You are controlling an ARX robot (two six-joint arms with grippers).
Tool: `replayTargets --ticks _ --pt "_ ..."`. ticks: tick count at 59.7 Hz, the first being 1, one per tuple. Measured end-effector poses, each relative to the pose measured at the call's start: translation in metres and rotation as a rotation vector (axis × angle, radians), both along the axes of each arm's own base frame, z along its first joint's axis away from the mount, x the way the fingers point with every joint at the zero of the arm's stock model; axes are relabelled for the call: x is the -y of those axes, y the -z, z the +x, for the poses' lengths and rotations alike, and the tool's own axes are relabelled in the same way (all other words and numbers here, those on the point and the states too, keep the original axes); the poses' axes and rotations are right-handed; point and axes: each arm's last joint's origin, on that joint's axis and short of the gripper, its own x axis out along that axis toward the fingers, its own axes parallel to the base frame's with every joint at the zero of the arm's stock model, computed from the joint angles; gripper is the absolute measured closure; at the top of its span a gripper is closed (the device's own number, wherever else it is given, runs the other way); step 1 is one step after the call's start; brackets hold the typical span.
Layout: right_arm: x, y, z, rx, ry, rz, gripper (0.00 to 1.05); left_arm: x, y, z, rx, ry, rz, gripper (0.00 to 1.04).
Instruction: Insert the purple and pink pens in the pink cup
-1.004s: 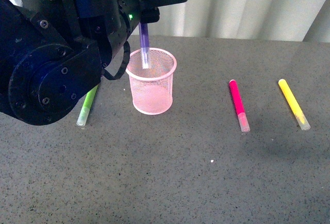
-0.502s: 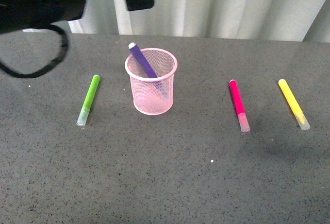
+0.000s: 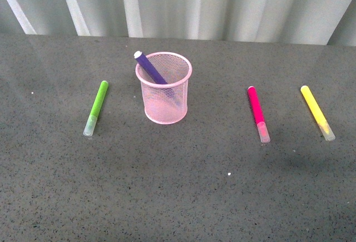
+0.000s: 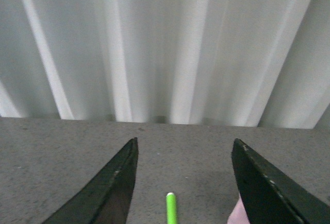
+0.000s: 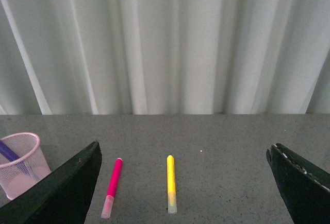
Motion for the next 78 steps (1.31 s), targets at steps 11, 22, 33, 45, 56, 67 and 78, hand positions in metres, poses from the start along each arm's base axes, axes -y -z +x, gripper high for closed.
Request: replayTargets --ticks 11,22,33,45,56,67,78 --pt "0.0 0.0 0.0 0.0 0.0 0.0 0.07 -0.022 0.01 -0.027 0.0 -0.004 0.011 0.78" --pt "0.0 0.0 0.0 0.0 0.0 0.0 0.07 -0.036 0.017 -0.05 0.0 -0.004 0.02 1.01" --pt "0.0 0.0 0.0 0.0 0.0 0.0 0.07 -0.044 0.022 -0.067 -0.003 -0.004 0.021 1.01" --pt "0.0 0.0 0.0 0.0 0.0 0.0 0.07 -0.056 0.034 -0.082 -0.006 0.01 0.02 1.01" --pt "0.0 0.0 0.0 0.0 0.0 0.0 0.07 -0.06 0.03 -0.092 0.012 -0.011 0.02 1.01" --pt "0.0 0.0 0.0 0.0 0.0 0.0 0.07 -0.06 0.026 -0.1 0.018 -0.011 0.02 1.01" --pt "0.0 0.0 0.0 0.0 0.0 0.0 0.07 -0.061 0.024 -0.107 0.028 -0.011 0.02 1.01"
